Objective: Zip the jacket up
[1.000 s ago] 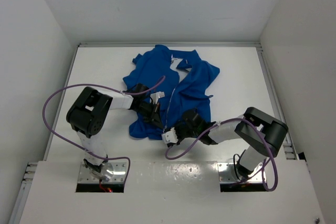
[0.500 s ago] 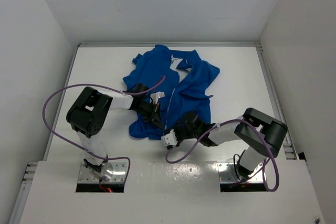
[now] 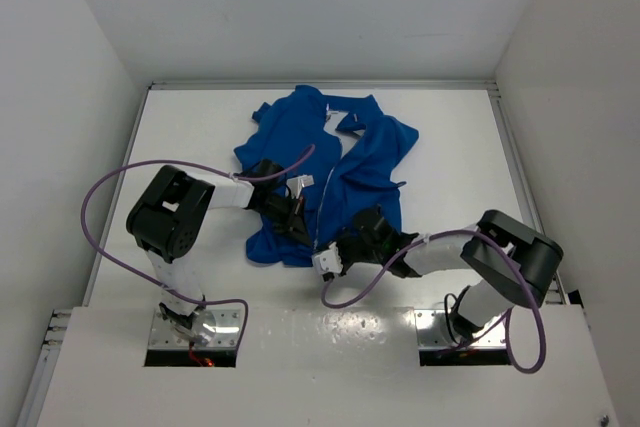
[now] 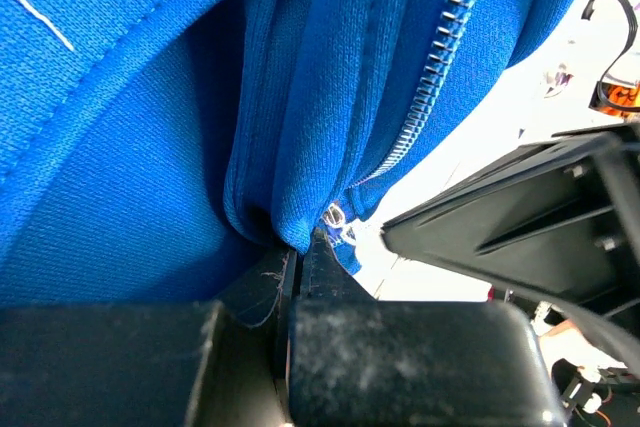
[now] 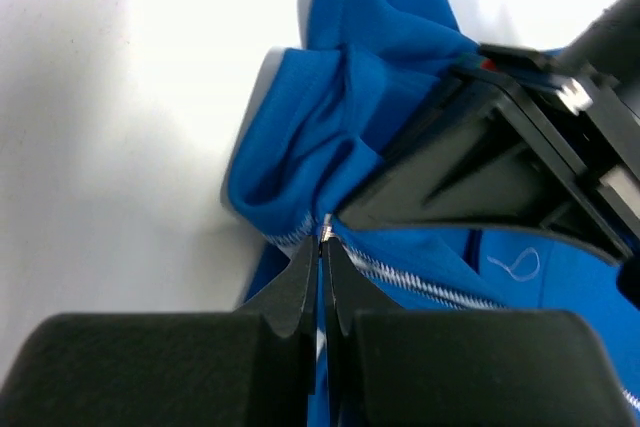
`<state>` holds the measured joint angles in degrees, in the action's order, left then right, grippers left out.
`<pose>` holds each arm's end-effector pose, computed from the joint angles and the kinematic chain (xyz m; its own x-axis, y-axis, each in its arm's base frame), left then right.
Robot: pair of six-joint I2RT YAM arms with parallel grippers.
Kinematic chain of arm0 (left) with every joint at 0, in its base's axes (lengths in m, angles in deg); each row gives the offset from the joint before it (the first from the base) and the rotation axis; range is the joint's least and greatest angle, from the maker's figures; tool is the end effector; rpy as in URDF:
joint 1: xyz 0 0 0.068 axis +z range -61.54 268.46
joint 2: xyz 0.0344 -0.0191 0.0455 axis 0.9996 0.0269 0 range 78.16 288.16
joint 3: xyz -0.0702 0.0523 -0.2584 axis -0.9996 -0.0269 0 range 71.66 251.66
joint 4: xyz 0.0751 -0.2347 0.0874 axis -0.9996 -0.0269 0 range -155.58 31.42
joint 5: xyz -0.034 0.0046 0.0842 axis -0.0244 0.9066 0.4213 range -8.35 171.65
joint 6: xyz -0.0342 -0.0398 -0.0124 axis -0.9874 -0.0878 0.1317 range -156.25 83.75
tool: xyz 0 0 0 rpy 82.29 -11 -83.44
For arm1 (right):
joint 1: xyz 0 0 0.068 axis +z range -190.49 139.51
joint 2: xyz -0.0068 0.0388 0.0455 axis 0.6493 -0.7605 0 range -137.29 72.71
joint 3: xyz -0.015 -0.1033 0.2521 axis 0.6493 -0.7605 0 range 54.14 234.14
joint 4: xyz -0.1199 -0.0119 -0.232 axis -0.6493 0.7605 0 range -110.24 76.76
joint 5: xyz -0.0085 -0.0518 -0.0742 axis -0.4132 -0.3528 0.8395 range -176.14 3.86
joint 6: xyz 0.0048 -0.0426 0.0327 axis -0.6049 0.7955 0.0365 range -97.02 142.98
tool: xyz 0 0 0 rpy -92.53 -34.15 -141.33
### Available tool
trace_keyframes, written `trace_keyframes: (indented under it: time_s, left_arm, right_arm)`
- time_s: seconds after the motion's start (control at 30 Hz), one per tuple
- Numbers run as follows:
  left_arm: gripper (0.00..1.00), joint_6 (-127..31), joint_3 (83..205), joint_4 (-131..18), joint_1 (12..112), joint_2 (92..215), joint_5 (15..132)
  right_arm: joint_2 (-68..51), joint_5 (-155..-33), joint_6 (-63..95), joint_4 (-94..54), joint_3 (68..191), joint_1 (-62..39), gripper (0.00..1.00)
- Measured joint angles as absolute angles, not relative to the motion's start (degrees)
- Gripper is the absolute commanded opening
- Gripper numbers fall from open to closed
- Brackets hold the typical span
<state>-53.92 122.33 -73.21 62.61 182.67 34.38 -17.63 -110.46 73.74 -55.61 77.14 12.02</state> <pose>0.2723 -0.1610 0.1154 -0.9611 0.2367 -0.1423 0.2590 0.5930 -0.7625 0.1476 0.2165 0.1182 0.5210 -0.4806 -0.7054 -0.8414 -0.1500 -0.5192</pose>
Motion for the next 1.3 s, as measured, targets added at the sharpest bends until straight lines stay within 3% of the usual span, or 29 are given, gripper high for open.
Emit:
trace_keyframes:
  time_s: [0.6,1.3]
  left_arm:
    - [0.0,-53.9,121.7,-72.7,62.3,182.6,33.8]
    - [0.0,-54.0,119.6,-69.1,62.3,180.2,36.2]
  right_arm:
    - [-17.1,-116.2,57.3,-43.7,83.5,6.3,0.0]
    - [-24.8,-109.5,46.0,-44.2,90.3,3.0,0.0]
